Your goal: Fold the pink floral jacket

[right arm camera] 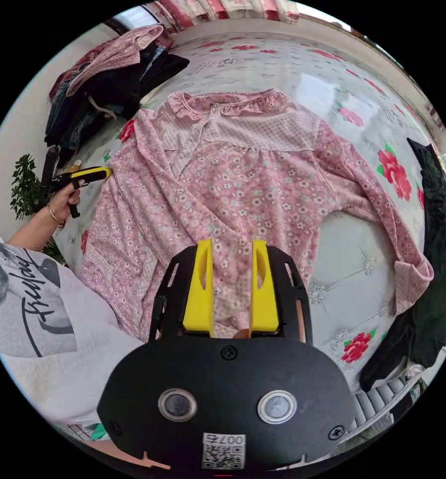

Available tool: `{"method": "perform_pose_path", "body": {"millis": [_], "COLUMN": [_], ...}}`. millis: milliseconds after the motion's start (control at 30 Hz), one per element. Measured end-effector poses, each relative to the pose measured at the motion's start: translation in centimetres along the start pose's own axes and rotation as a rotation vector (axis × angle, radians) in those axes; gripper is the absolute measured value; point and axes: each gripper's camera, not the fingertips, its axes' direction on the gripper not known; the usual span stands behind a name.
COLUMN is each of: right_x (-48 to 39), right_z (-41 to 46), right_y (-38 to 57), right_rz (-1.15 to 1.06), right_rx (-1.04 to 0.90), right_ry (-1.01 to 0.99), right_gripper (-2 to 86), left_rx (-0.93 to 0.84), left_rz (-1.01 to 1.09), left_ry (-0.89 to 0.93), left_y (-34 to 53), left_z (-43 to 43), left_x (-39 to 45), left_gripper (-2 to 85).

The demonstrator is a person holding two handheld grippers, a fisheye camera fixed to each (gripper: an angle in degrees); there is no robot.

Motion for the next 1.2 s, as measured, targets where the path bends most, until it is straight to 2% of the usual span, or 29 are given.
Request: {"method": "perform_pose_path", "body": {"millis": [200,333,467,533,600,667,767,833,900,933,1033,1100,1200], "right_x": [0.0,-0.5,0.5,-0.3,-0.9,-1.6,-1.6,1.8,5.4,7.4,9.6,10.7,10.5], "right_z": [1.2,-1.5,1.1,-0.3,-2.5,-6.3,-15.5,-21.5,-23.5,-23.8,-22.7,-21.4,-21.6], "right_y": [1.8,2.3,2.1,3.3,4.0,5.3,8.5,12.2,14.8,16.1,17.3,17.6,17.5], "right_rz": [0.083,0.083,0.052,0.016,0.001,-0.013,-0.043,-0.076,-0.061,0.002,0.154,0.252,0.26], "right_rx": [0.002,0.115,-0.061,-0.01,0.023,0.135,0.413,0.69,0.859,0.905,0.825,0.785,0.75], "right_ry": [0.06,0.14,0.024,0.118,0.119,0.089,-0.129,-0.542,-0.792,-0.849,-0.773,-0.798,-0.833], "right_gripper": [4.5,3.7,2.4,0.9,0.3,0.0,-0.2,-0.2,-0.3,-0.3,-0.2,-0.2,-0.3], "left_rx": [-0.019,-0.038,-0.038,-0.041,-0.042,-0.044,-0.05,-0.052,-0.049,-0.044,-0.047,-0.046,-0.046], "left_rz": [0.011,0.015,0.018,0.018,0.02,0.025,0.036,0.036,0.04,0.052,0.081,0.082,0.074], "left_ry": [-0.029,-0.04,-0.049,-0.054,-0.063,-0.075,-0.088,-0.094,-0.096,-0.094,-0.128,-0.129,-0.116], "left_y": [-0.7,-1.2,-1.2,-1.2,-1.1,-1.0,-1.0,-0.8,-0.6,-0.5,-0.2,0.1,0.5], "left_z": [0.0,-0.1,-0.1,-0.1,-0.2,-0.2,-0.2,-0.3,-0.3,-0.3,-0.2,-0.3,-0.5], "left_x": [0.4,0.5,0.6,0.7,0.9,1.1,1.3,1.5,1.6,1.9,2.5,2.5,2.1], "left_gripper": [-0.9,-1.0,-1.0,-0.9,-1.0,-1.0,-1.0,-1.0,-1.0,-1.0,-1.0,-1.0,-1.0]}}
